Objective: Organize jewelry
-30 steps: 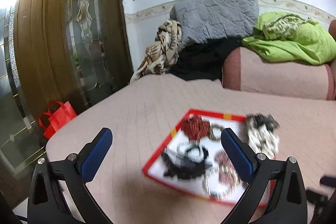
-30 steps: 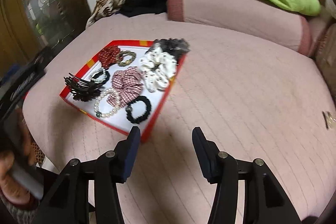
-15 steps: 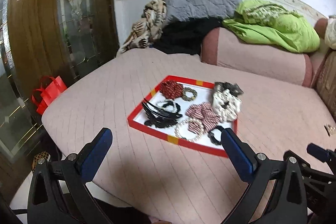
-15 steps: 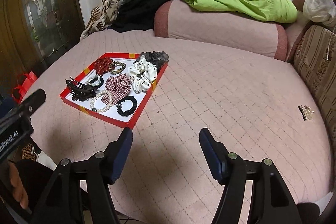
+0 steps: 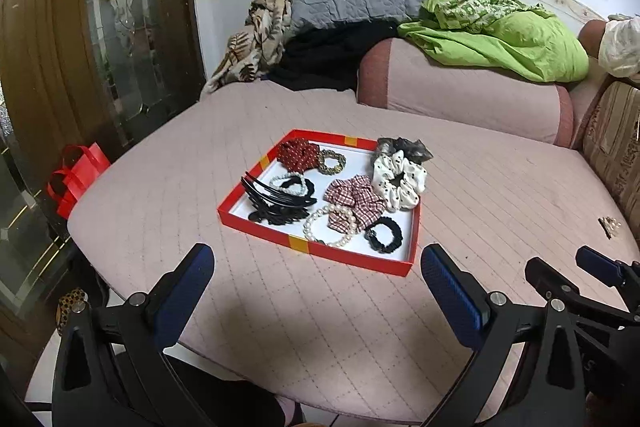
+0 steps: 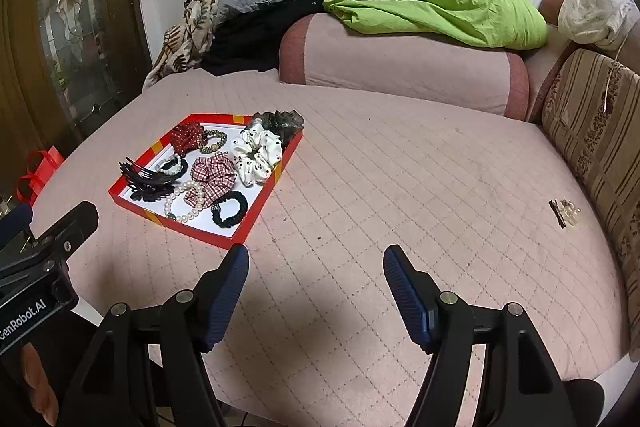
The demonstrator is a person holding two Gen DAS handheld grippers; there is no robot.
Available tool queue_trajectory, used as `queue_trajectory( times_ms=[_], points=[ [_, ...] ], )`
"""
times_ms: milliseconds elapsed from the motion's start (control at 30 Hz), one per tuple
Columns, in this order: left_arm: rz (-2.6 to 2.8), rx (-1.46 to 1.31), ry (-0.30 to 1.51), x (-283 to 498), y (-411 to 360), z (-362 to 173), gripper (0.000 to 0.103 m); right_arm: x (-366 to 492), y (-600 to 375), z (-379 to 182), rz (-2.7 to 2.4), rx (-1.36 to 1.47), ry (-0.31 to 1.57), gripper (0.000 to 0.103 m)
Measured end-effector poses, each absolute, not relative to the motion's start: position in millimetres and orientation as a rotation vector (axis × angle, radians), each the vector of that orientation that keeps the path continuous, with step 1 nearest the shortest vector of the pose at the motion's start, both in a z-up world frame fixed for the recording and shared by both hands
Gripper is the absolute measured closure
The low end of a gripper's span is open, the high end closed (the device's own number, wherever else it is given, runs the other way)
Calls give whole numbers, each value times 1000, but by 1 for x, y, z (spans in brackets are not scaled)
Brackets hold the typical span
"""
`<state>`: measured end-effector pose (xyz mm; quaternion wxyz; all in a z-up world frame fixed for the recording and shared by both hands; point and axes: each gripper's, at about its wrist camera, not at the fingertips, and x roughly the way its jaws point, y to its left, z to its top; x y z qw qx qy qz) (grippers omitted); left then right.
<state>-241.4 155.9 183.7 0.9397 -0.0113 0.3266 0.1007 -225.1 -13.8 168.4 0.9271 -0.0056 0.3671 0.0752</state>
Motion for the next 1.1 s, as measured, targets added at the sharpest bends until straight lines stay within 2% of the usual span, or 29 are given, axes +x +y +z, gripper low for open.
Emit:
queue_trajectory(
  times_ms=[1100],
  points=[
    [168, -40, 758, -231, 160, 163, 0, -219, -6, 155, 133, -47, 792, 28]
  ],
)
